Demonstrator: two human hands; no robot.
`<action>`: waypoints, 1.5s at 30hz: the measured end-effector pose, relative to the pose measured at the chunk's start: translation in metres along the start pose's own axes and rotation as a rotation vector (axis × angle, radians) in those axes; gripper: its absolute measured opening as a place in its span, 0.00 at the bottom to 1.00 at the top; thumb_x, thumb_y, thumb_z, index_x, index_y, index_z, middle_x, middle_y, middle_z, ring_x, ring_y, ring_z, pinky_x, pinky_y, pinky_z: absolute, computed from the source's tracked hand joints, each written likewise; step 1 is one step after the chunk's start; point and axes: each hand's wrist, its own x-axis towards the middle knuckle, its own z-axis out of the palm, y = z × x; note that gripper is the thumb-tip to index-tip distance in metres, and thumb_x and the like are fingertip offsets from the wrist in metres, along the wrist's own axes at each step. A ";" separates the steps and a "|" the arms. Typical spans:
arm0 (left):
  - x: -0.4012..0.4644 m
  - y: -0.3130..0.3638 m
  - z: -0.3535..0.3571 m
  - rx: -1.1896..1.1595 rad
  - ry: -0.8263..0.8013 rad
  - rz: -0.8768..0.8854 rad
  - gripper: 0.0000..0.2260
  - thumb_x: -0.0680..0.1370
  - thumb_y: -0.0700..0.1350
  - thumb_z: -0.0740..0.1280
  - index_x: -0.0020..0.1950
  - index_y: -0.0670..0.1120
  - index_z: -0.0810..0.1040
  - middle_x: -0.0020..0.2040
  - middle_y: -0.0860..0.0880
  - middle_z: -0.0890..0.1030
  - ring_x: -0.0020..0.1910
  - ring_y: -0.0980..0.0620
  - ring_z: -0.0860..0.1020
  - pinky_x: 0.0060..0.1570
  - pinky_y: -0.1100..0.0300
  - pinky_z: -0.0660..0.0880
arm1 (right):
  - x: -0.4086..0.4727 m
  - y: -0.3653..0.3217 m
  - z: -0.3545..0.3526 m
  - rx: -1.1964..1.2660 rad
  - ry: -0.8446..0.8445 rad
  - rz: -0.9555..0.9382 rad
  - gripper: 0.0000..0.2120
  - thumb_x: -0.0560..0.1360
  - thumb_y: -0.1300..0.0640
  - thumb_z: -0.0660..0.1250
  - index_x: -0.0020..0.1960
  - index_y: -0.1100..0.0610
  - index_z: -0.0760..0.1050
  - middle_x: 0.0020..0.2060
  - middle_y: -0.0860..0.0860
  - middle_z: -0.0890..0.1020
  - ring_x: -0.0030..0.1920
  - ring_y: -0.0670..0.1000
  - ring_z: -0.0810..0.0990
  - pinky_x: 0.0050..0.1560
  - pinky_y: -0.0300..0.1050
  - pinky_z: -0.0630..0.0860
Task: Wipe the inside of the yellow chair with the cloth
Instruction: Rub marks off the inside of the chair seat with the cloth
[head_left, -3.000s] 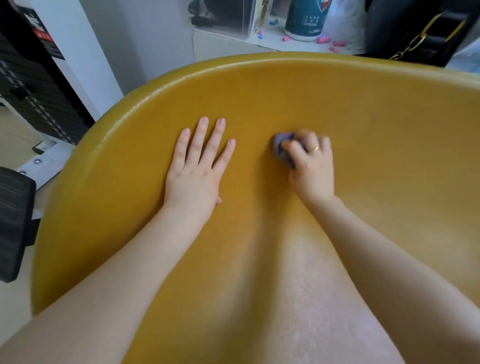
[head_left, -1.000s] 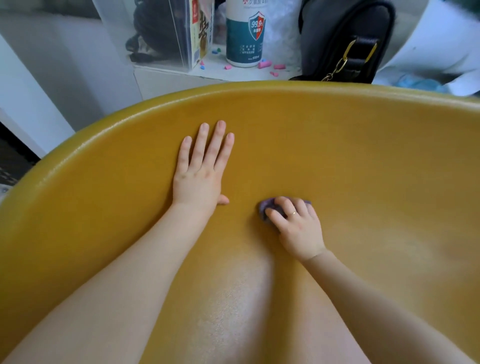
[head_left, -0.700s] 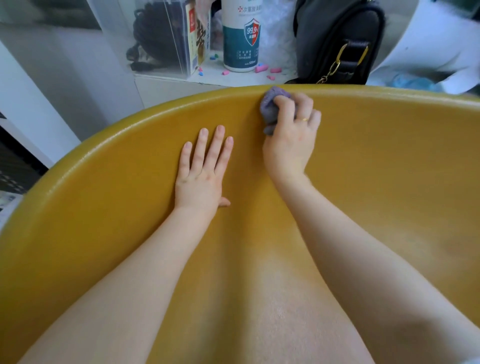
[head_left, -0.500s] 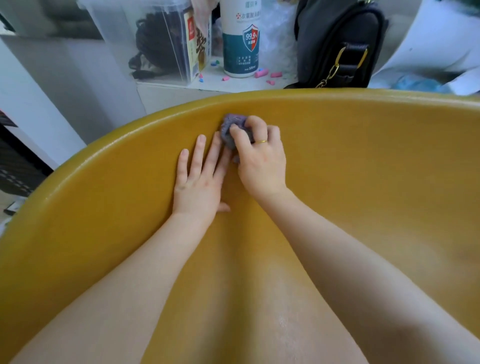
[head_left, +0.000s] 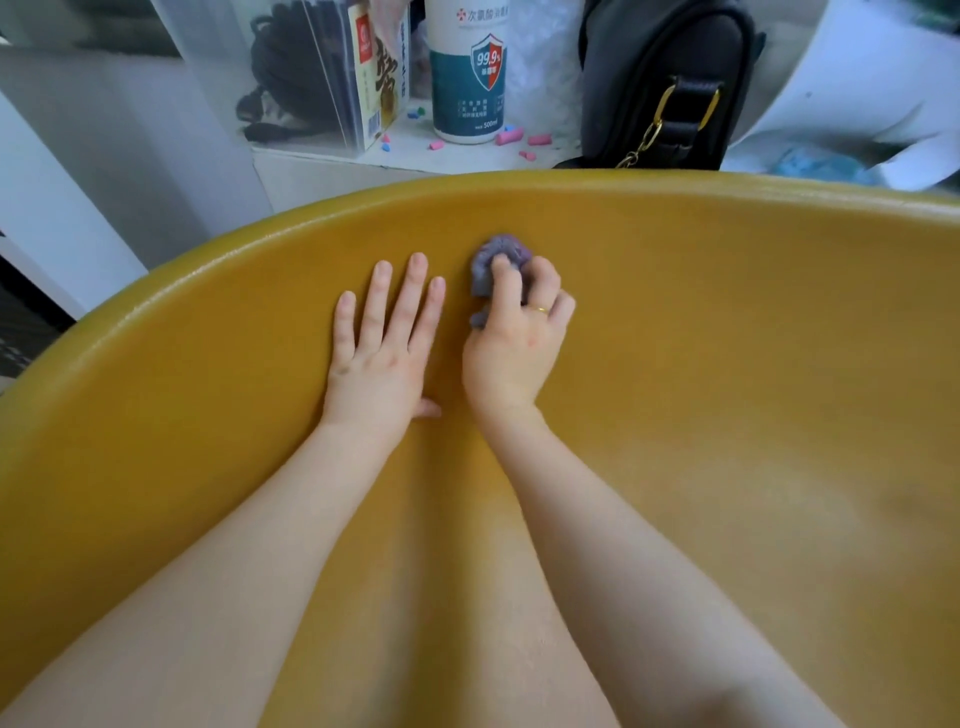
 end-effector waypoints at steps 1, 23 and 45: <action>-0.001 0.000 0.001 0.008 0.019 -0.013 0.66 0.44 0.67 0.76 0.74 0.45 0.50 0.75 0.46 0.60 0.72 0.42 0.55 0.69 0.43 0.53 | -0.004 -0.004 0.001 0.010 -0.034 -0.033 0.20 0.62 0.59 0.56 0.54 0.56 0.68 0.50 0.64 0.79 0.40 0.58 0.71 0.42 0.49 0.64; -0.085 -0.054 -0.026 0.050 0.021 -0.177 0.43 0.69 0.51 0.74 0.74 0.35 0.55 0.76 0.39 0.53 0.74 0.44 0.57 0.72 0.52 0.54 | -0.064 -0.059 -0.006 0.310 -0.277 0.049 0.22 0.59 0.69 0.56 0.50 0.62 0.78 0.53 0.61 0.77 0.43 0.64 0.73 0.43 0.51 0.73; -0.105 -0.075 -0.028 0.281 -0.059 -0.112 0.53 0.65 0.66 0.68 0.73 0.35 0.46 0.75 0.44 0.60 0.75 0.47 0.57 0.72 0.53 0.45 | -0.055 -0.115 -0.023 0.604 -0.384 -0.134 0.18 0.66 0.69 0.62 0.55 0.63 0.77 0.52 0.60 0.76 0.46 0.62 0.77 0.45 0.53 0.76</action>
